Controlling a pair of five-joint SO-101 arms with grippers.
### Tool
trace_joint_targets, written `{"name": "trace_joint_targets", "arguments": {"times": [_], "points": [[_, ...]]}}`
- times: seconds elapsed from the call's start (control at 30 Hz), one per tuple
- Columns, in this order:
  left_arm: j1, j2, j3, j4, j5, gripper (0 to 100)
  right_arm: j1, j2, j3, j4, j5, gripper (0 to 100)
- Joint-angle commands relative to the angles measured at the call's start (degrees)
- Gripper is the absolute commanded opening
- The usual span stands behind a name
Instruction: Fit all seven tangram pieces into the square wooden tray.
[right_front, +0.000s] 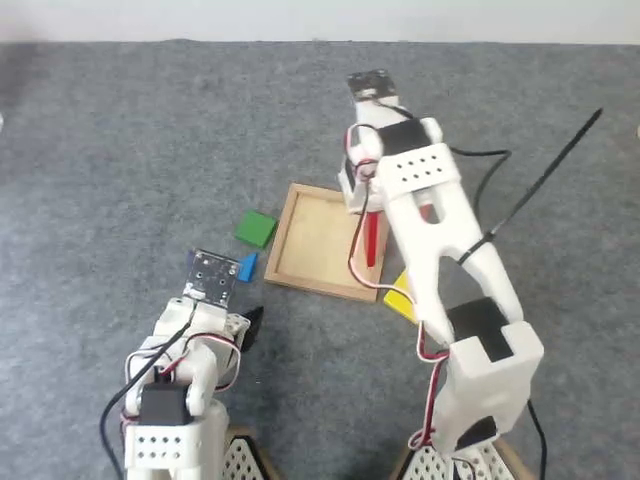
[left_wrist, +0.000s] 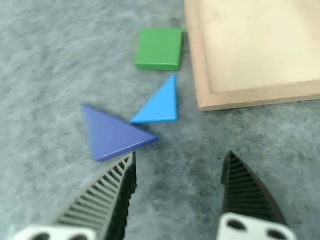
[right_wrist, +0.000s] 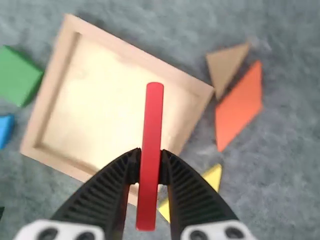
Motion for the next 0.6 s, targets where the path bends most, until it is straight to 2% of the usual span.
{"name": "trace_joint_targets", "arguments": {"times": [0.0, 0.1, 0.3, 0.43, 0.57], "points": [[-7.2, -1.1, -1.3, -3.3, -0.3, 27, -2.9, -0.4, -4.2, -2.9, -4.8, 0.7], [-14.2, -1.1, -1.3, -6.9, 2.3, 27, -4.1, 1.9, -5.5, -5.5, -8.7, 0.7], [-26.5, -1.0, -1.3, -10.2, 4.1, 27, -8.1, 5.9, -7.6, -7.0, -6.3, 0.7], [-25.9, -1.0, -1.3, -7.4, 4.0, 27, -9.7, 7.3, -7.6, -7.7, -7.8, 0.7], [-23.8, -1.0, -1.3, -6.9, 4.0, 27, -9.8, 8.7, -7.6, -9.1, -17.8, 0.7]]}}
